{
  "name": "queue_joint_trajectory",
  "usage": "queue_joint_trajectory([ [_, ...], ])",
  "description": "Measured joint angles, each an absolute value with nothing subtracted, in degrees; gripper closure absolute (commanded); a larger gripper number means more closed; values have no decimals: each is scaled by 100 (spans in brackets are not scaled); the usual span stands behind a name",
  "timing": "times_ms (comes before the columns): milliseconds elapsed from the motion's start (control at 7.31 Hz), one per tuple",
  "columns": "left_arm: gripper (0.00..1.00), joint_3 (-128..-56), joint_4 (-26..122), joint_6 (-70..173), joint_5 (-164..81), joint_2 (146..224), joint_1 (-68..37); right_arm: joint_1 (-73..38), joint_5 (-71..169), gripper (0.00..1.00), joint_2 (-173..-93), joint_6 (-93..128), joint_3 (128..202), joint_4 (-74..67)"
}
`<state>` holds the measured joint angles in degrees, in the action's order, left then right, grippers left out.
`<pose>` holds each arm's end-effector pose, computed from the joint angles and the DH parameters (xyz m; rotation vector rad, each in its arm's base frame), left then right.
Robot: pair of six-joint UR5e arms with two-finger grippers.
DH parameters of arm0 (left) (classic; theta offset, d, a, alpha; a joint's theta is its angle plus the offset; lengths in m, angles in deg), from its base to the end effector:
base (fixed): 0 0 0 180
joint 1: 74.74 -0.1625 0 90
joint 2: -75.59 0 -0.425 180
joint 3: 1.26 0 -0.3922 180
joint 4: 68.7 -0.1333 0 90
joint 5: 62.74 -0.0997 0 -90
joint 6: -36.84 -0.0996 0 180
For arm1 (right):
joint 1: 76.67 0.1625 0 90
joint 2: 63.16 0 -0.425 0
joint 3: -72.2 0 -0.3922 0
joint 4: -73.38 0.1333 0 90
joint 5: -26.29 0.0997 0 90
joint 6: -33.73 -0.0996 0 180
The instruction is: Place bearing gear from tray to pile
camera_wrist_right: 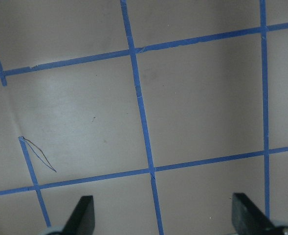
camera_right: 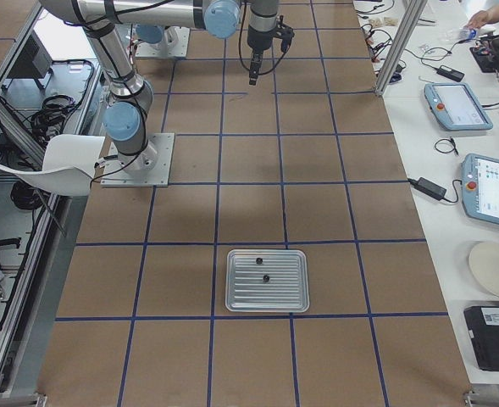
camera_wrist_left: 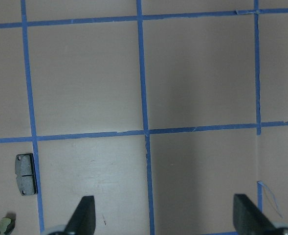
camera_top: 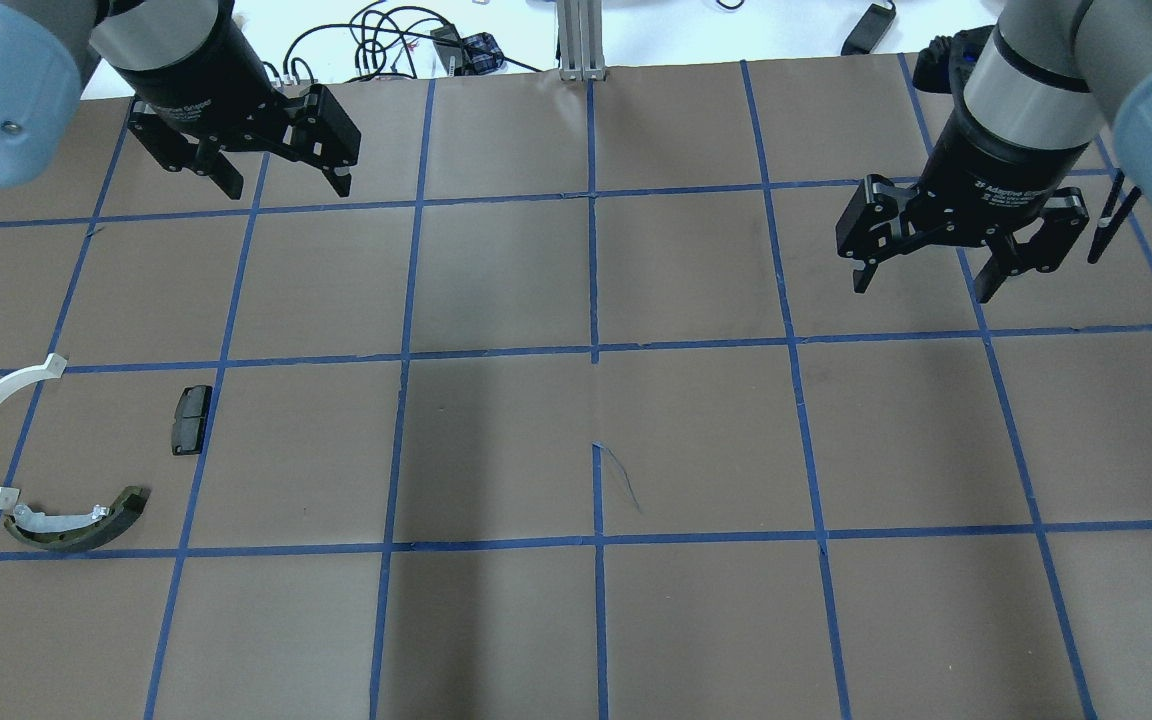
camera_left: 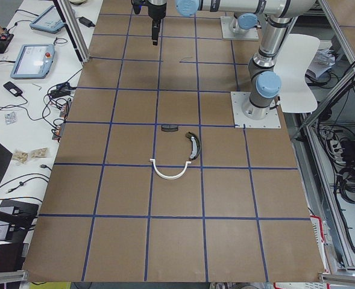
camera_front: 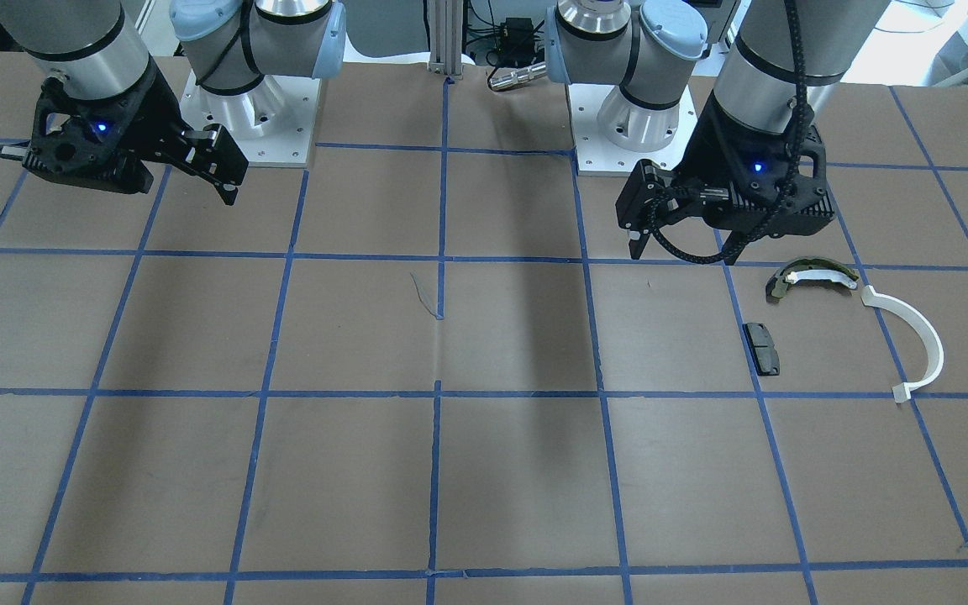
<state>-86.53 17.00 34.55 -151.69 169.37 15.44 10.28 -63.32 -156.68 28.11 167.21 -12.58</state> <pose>-0.1368 -0.5281 0.5030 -0.0686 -3.1209 0.1436 0.1095 -0.4621 0.4678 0.2374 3.1243 0.1515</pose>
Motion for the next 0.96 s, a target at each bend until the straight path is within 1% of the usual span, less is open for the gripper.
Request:
queue_joint_trajectory([
  [958,0,-8651,1700,3455,-15169,16940,1544,1001,-6263,0,-15668,2911,16753,-1272],
])
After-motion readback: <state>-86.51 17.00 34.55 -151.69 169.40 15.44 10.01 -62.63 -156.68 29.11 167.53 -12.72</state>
